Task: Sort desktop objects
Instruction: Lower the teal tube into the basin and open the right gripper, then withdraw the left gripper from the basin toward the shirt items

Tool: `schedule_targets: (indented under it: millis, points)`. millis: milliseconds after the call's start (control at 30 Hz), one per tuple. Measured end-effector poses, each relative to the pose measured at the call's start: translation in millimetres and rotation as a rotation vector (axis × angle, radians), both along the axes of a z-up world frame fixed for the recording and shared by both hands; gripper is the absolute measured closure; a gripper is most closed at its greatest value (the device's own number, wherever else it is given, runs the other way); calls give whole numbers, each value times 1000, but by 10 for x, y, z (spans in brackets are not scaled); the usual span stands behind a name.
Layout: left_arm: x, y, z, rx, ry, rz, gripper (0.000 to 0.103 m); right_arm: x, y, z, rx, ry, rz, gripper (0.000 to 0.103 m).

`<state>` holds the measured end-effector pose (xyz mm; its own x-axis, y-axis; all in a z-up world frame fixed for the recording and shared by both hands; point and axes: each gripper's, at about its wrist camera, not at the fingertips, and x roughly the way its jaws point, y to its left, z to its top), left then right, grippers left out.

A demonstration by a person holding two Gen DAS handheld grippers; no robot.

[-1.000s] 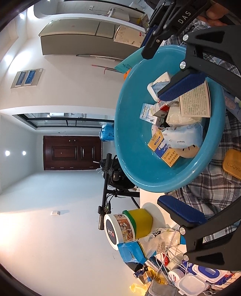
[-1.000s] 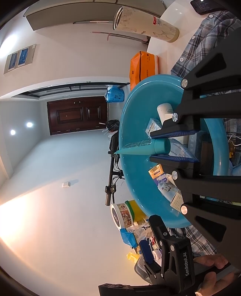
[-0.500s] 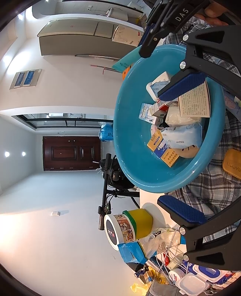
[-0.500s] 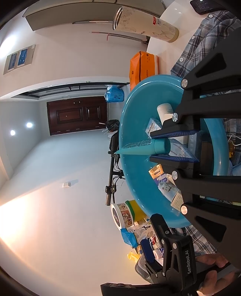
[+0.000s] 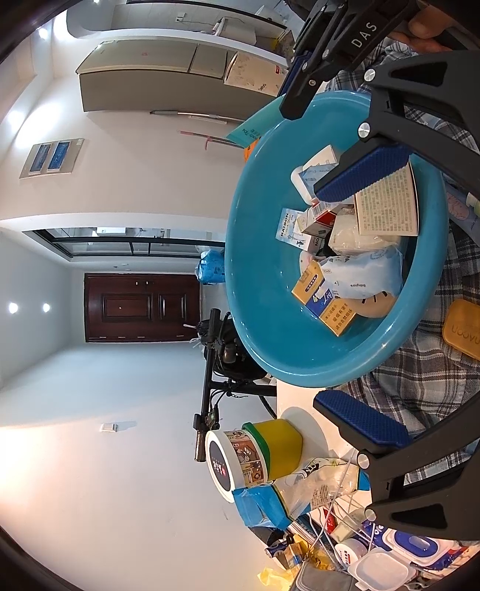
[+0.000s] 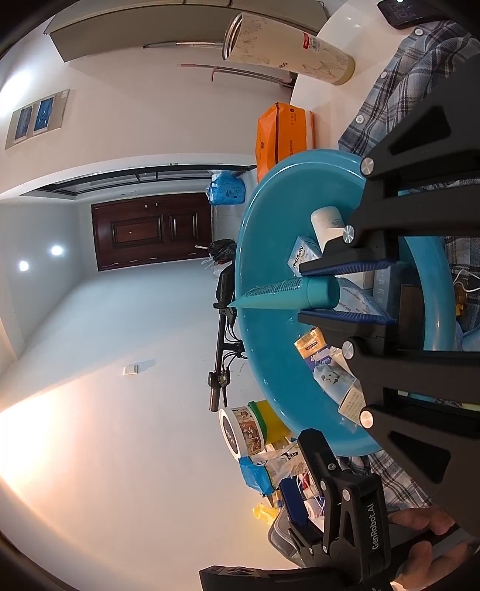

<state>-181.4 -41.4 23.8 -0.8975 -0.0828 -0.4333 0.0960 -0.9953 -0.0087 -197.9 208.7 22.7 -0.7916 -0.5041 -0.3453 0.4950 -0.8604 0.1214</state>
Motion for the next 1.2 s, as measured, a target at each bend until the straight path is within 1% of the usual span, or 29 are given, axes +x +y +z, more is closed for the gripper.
schedule_targets:
  millis: [1067, 1100, 1133, 1200]
  points:
    - [-3, 44, -15, 1, -4, -8, 0, -7, -14, -20, 6, -7, 6, 86]
    - [-4, 42, -14, 0, -3, -8, 0, -7, -13, -22, 2, -9, 7, 84]
    - [-5, 34, -13, 0, -3, -8, 0, -13, -8, -28, -5, -15, 11, 78]
    - [-5, 35, -12, 0, -4, -8, 0, -51, -5, -53, -17, -49, 13, 2]
